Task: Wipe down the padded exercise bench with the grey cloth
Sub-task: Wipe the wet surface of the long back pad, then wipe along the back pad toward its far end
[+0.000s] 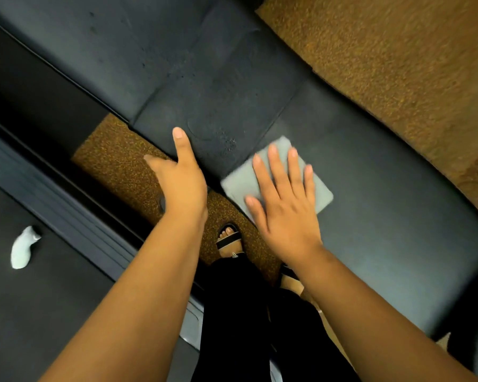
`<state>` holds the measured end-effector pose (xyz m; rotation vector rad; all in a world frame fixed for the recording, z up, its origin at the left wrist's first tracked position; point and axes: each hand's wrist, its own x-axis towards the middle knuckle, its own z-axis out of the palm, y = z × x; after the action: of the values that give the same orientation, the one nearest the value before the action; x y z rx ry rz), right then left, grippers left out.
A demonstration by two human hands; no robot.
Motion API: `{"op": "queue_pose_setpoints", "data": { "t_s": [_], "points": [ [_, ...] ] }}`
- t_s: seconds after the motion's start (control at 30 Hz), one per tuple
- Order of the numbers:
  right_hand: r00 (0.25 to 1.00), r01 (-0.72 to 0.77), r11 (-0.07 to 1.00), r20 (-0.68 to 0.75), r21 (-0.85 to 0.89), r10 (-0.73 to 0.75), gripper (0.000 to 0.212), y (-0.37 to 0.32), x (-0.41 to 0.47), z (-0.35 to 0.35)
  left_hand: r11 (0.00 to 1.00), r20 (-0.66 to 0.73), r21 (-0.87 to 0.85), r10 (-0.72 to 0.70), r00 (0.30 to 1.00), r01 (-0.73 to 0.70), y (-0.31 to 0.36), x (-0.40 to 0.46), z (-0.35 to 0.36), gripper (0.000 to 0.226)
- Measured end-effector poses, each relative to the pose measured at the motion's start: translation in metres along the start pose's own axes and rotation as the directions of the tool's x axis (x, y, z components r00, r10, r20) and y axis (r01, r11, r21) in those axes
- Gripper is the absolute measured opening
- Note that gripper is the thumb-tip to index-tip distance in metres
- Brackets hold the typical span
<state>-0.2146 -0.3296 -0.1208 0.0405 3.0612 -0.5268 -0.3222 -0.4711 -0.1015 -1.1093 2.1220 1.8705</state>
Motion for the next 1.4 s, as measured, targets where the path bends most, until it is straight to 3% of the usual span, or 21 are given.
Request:
{"op": "queue_pose_setpoints", "data": {
  "t_s": [0.17,0.33,0.53,0.83,0.97,1.03,1.1,1.17,1.23,1.27,1.4],
  "points": [
    [0.998,0.017,1.000,0.068,-0.014,-0.016,0.060,0.024,-0.047,0.006,0.987,0.004,0.025,0.158,0.987,-0.158,-0.004,-0.005,0.007,0.067],
    [1.000,-0.010,1.000,0.015,0.015,0.010,0.061,0.000,0.011,-0.001,0.972,-0.023,0.047,0.233,0.972,-0.232,-0.007,-0.006,0.007,0.052],
    [0.998,0.041,0.999,-0.051,0.024,-0.040,0.060,-0.024,0.096,-0.012,0.962,-0.027,0.090,0.262,0.965,-0.258,-0.007,-0.004,0.007,0.051],
    [0.989,0.149,0.989,0.017,-0.008,-0.149,0.059,-0.011,0.013,0.002,0.966,0.064,0.042,0.252,0.965,-0.255,-0.013,0.001,0.003,0.052],
    [0.989,0.145,0.989,-0.004,0.011,-0.145,0.058,-0.004,0.038,-0.006,0.977,0.074,0.032,0.209,0.975,-0.211,-0.014,0.006,0.001,0.051],
    [0.996,0.089,0.995,-0.021,0.039,-0.088,0.058,0.000,0.064,-0.013,0.959,0.027,0.107,0.263,0.965,-0.264,-0.009,0.006,-0.001,0.062],
    [0.996,0.087,0.991,-0.003,0.099,-0.087,0.058,0.003,0.085,-0.020,0.872,-0.111,0.338,0.411,0.905,-0.355,0.002,-0.005,-0.001,0.074],
    [0.988,0.138,0.956,0.033,0.258,-0.151,0.058,0.011,0.090,-0.031,0.707,-0.134,0.529,0.615,0.777,-0.469,0.016,-0.035,0.006,0.069],
    [0.987,0.140,0.895,0.007,0.423,-0.158,0.055,0.033,0.083,-0.046,0.471,0.087,0.613,0.758,0.647,-0.634,0.021,-0.065,0.025,0.059],
    [0.993,0.117,0.884,-0.037,0.452,-0.112,0.054,0.048,0.076,-0.052,0.370,0.210,0.640,0.759,0.617,-0.674,0.019,-0.075,0.036,0.056],
    [0.962,-0.192,0.889,-0.098,0.415,0.254,0.051,0.129,0.050,-0.059,0.116,0.432,0.766,0.635,0.640,-0.632,0.001,-0.081,0.077,0.063]
  ]
}}
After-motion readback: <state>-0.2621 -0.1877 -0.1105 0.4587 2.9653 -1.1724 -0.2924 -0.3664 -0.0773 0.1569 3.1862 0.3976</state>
